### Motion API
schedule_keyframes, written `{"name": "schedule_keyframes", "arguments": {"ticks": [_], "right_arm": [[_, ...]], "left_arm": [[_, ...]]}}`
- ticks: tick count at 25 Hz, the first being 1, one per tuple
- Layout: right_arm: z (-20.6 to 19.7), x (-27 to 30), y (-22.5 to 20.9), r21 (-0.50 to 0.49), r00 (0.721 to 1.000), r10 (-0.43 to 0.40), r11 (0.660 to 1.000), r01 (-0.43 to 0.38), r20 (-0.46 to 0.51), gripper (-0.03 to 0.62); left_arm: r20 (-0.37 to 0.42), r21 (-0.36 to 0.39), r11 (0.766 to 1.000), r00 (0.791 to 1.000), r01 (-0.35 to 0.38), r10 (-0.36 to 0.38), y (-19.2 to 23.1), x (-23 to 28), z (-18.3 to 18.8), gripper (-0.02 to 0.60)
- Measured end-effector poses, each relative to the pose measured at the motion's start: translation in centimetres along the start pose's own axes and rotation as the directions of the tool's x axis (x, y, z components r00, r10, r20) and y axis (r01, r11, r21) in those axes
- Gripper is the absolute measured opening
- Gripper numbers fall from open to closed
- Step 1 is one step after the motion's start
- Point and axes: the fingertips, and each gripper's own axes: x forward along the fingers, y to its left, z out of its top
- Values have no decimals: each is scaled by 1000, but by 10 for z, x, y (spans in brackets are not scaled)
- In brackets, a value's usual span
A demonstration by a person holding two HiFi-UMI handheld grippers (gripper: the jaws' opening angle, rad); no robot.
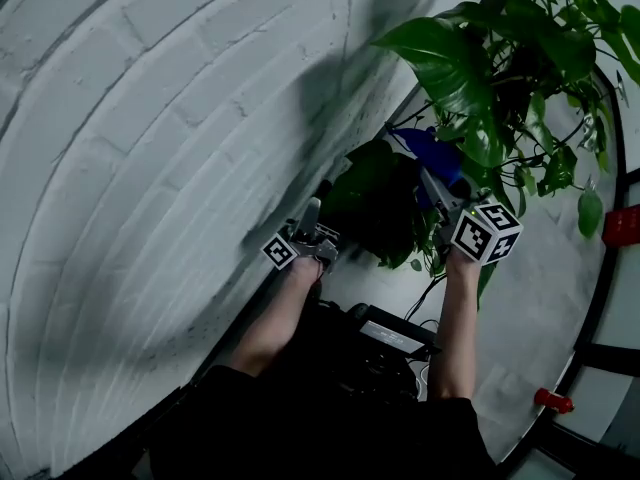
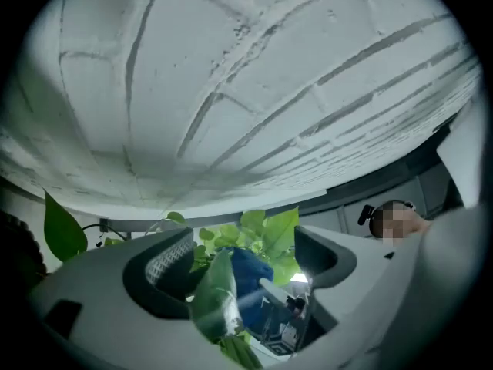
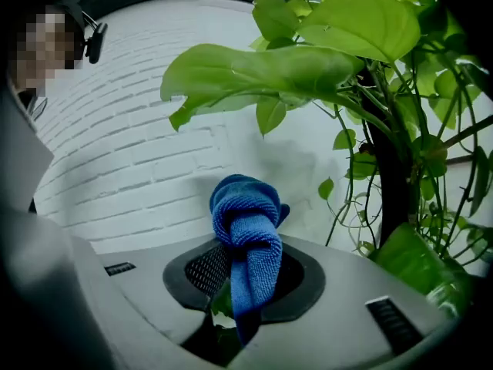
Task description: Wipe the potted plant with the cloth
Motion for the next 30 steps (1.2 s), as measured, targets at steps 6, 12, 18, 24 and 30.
{"name": "schedule_keyframes", "arguments": {"ticks": [6,12,18,24,30], "right_arm": [[-45,31,11,-45,987,5,999,-13,-159,107],[-89,70,54,-53,947,113,989,-134,-300,107],[-107,83,106,7,909,254,964,-266,-332,107],[-62,58,112,86,942,307,951,-297,-138,107],[-32,24,91,-56,984,155,986,-160,-86,107]], "left_arm": [[47,-46,993,993,108,-106,-37,10,7,416],[61,-52,989,989,141,-138,-54,10,12,413],[64,-55,989,989,138,-135,-59,11,14,413],[55,-65,991,992,121,-117,-61,8,12,413],[34,-86,988,991,128,-126,-67,10,9,413]]}}
